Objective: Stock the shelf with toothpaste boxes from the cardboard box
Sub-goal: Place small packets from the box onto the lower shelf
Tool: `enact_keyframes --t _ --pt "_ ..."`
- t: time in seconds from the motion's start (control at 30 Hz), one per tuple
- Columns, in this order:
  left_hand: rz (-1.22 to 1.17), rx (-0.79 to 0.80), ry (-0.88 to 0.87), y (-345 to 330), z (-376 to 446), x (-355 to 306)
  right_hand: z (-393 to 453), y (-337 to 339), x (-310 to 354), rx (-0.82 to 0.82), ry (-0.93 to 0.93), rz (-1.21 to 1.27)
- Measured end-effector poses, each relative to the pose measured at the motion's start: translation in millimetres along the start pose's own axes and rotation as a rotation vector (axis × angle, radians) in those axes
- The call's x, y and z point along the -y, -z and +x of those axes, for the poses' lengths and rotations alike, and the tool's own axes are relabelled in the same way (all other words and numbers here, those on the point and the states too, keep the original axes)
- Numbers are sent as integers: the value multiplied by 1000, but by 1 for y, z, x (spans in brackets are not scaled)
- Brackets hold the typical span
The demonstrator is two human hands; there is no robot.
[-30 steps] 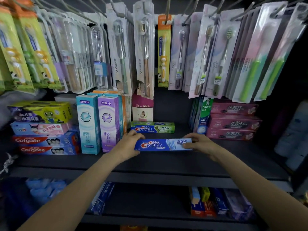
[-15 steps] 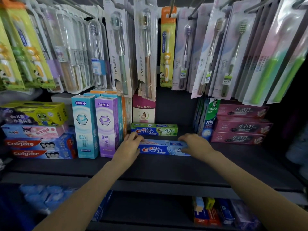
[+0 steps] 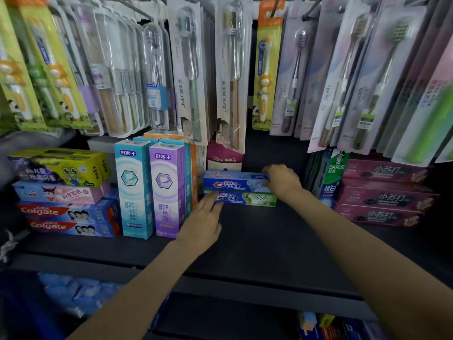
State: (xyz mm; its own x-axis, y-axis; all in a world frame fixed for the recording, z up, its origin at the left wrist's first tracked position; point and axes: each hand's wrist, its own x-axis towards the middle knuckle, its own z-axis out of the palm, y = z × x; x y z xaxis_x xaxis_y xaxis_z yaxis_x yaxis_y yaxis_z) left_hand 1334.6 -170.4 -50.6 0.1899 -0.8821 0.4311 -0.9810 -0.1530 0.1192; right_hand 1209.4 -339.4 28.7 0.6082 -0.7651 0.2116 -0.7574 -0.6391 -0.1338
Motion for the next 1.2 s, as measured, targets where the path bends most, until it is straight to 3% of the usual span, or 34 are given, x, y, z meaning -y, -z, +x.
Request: enact_keyframes --t 0.2,0.4,0.57,0.67,0.73,0.83,0.93,1.03,1.1,1.2 --pt "59 85 38 4 -2 3 10 -10 2 101 -37 -23" --pt "20 125 75 6 -10 4 -3 -9 5 19 -26 27" --pt "-162 -63 -7 9 -27 -19 -57 -6 9 -76 29 526" --pt "-289 -177 -138 8 -63 -50 -128 -8 3 -100 187 604" --pt "-346 -152 -268 -3 -99 -75 -179 -14 -3 -77 281 604" --pt "-413 1 -382 -44 -157 -102 -245 -38 -17 39 335 534" --pt "-420 307 -394 -89 -207 -119 -302 -97 -39 250 218 489" --pt "-383 597 -298 -139 -256 -120 -361 -189 -70 558 -4 304" --pt "-363 696 -248 -172 -286 -115 -401 -246 -82 751 -165 238" --pt "-322 909 -111 -222 -327 -105 -446 -319 -81 920 -263 172"
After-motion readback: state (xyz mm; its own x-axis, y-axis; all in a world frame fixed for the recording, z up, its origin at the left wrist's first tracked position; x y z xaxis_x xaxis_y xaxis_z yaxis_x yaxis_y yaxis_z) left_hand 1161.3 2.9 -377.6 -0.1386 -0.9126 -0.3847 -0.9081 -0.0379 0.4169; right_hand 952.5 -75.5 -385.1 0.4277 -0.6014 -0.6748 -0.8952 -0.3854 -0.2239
